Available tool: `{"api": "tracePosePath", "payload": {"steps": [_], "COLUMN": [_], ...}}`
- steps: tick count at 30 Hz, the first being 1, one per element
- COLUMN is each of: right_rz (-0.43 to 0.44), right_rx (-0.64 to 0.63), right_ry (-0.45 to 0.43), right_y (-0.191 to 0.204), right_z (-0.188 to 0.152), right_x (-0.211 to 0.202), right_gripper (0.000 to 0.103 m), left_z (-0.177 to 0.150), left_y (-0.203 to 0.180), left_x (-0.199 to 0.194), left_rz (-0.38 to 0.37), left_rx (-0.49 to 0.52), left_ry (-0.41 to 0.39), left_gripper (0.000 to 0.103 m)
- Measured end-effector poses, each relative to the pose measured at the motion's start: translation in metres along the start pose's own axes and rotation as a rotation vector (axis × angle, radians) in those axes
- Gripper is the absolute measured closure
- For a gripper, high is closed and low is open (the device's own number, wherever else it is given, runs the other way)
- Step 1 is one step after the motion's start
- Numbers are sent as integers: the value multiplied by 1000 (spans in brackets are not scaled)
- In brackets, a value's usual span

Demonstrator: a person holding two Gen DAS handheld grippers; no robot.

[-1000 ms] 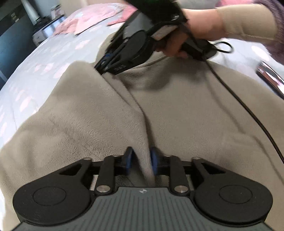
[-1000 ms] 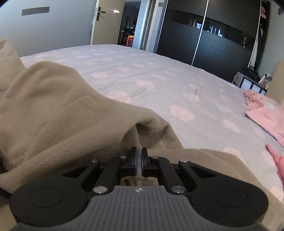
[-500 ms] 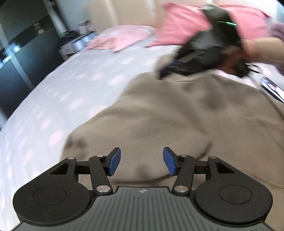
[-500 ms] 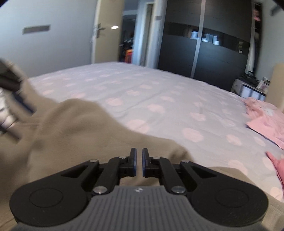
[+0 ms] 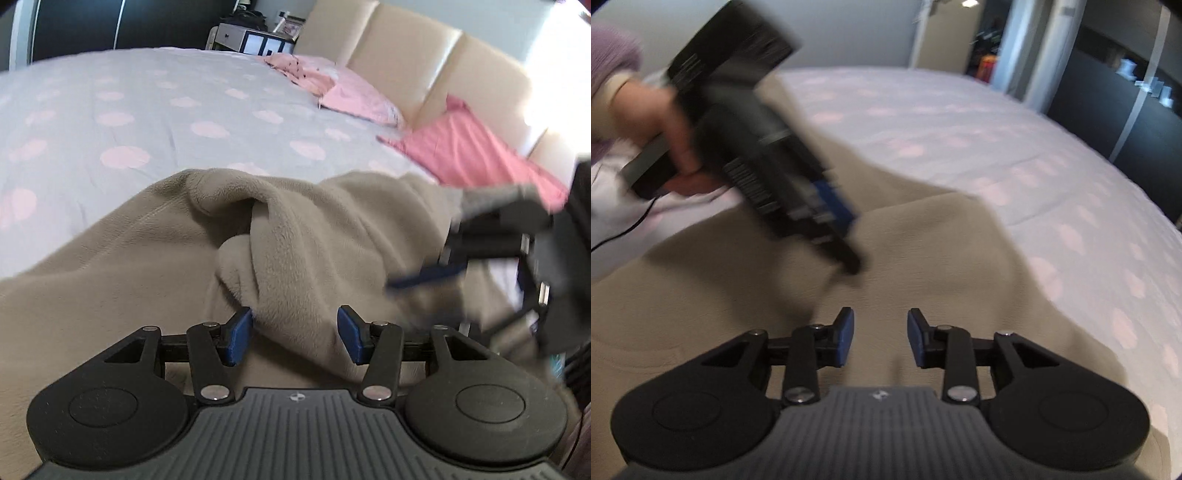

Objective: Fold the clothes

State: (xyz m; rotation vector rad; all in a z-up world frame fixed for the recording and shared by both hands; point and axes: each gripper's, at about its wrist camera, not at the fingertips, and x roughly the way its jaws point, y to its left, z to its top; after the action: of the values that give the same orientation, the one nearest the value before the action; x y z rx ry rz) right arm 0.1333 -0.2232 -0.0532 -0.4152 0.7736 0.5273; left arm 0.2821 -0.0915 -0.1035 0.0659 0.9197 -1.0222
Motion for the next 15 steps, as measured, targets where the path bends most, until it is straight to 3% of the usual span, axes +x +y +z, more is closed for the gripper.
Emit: {"api": "tracePosePath", "payload": {"steps": [2, 5, 9, 10, 11, 13, 15], "right_rz": [7, -49, -263, -299, -319, -319, -308], "right_rx": [-32, -81, -160, -165, -158, -86, 12], "right_ry": [33, 62, 101, 105, 108, 99, 70], "right_y": [14, 34, 54, 53, 52, 41, 26], "right_z": [5, 13, 19, 19, 18, 14, 11], "right_x": [11, 28, 55, 60, 62, 57, 45], "right_gripper": [50, 36, 39, 43, 62, 90, 93], "left_z": [3, 5, 8, 8, 8, 7, 4], "left_y": [7, 13, 11, 9, 8, 6, 9], "left_x": [4, 5, 5, 4, 3, -1, -5], "left_rz": [-26, -65, -94, -92, -87, -77, -73], "left_rx": [-25, -67, -98, -93, -82, -59, -53], "left_ry": [0, -20, -48, -51, -50, -48, -45], "left_gripper": [54, 54, 54, 54, 54, 53, 52]}}
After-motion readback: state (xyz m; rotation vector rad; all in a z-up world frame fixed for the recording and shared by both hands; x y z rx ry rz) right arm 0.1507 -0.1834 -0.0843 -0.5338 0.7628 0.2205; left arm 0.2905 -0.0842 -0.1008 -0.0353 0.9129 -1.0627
